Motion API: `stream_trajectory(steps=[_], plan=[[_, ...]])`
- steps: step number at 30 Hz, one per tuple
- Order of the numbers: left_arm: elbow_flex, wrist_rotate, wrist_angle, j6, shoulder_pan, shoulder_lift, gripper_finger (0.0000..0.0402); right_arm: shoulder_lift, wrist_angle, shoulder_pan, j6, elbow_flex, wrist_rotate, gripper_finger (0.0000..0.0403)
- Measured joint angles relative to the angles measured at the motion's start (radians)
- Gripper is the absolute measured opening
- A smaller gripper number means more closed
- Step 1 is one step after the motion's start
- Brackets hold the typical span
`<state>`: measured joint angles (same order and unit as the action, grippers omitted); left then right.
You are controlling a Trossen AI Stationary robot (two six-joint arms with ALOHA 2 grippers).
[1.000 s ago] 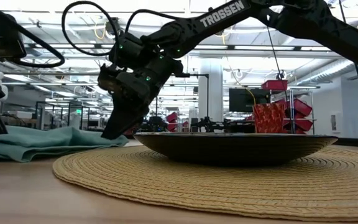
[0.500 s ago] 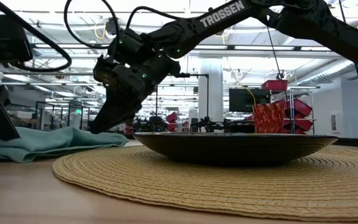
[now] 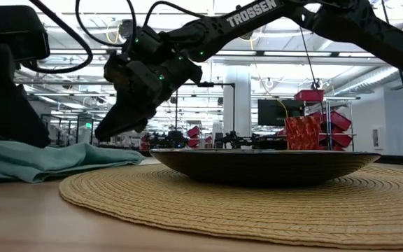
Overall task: Set table place
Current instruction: Put the silver fork on the blue napkin
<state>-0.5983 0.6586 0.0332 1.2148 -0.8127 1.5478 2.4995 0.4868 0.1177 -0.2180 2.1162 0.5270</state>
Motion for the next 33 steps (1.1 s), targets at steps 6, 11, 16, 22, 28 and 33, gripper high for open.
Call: stream_trajectory(steps=[6,11,16,22,28,33], plan=[[-0.056,0.006,0.066,-0.065,0.001,-0.013,0.0096,-0.02,0.026,0.006,-0.003,0.0,-0.005,0.0093],[-0.115,0.097,0.307,-0.117,0.02,-0.096,0.0096,-0.063,0.053,0.029,-0.006,0.0,-0.011,0.0093],[-0.121,0.183,0.533,-0.121,0.062,-0.204,0.0096,-0.127,0.215,0.069,-0.035,0.0,-0.028,0.0093],[-0.121,0.116,0.729,-0.126,0.125,-0.294,0.0096,-0.154,0.576,0.147,-0.108,0.0,-0.212,0.0093],[-0.121,0.08,0.852,-0.129,0.146,-0.35,0.0096,-0.145,0.614,0.221,-0.117,-0.001,-0.344,0.0093],[-0.121,0.079,0.892,-0.129,0.145,-0.372,0.0096,-0.154,0.53,0.282,-0.097,0.0,-0.382,0.0093]])
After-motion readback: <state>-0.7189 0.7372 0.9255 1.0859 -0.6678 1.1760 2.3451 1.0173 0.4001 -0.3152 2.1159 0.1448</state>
